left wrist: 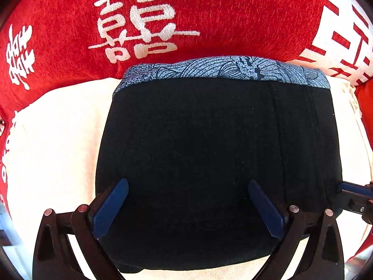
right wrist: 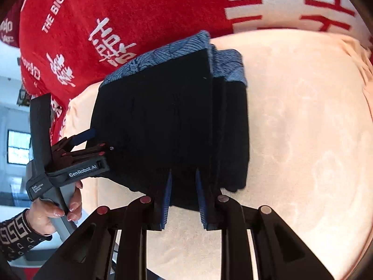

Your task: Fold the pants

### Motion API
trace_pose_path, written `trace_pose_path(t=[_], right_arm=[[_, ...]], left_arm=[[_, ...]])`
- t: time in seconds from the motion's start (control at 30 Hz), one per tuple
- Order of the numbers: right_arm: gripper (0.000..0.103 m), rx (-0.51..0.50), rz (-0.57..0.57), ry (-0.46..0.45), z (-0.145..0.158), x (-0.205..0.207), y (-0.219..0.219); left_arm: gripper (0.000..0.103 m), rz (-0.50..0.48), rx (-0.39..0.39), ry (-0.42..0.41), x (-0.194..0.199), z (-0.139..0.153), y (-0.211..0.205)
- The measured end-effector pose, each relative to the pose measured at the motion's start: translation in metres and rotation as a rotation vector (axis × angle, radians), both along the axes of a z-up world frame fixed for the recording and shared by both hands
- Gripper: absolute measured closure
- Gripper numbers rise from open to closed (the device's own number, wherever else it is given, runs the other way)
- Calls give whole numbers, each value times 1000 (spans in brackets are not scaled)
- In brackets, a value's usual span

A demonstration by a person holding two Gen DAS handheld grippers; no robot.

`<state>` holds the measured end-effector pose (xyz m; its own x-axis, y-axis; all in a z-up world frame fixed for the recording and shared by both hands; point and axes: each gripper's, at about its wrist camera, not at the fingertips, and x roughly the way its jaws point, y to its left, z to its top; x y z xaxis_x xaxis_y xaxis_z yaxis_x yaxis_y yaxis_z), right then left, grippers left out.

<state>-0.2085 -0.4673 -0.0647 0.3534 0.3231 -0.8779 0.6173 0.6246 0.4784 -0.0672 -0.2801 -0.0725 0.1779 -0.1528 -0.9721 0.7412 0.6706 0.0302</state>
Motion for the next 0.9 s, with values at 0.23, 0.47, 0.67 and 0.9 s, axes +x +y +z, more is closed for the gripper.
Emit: trace_pose_path(t=[0.23, 0.47, 0.67, 0.9], right_arm=[[37, 13, -139, 130, 8, -36, -1], [31, 10, -163, 147, 16, -42, 2], [31, 31, -177, 125, 15, -33, -7], [24, 35, -146, 103, 10, -20, -19]], left_arm=[[0, -48, 6, 75, 16, 25, 13], [0, -72, 27, 87, 40, 33, 29], [0, -37, 28, 98, 59, 28, 38], [0, -43, 15, 104, 68, 22, 40]])
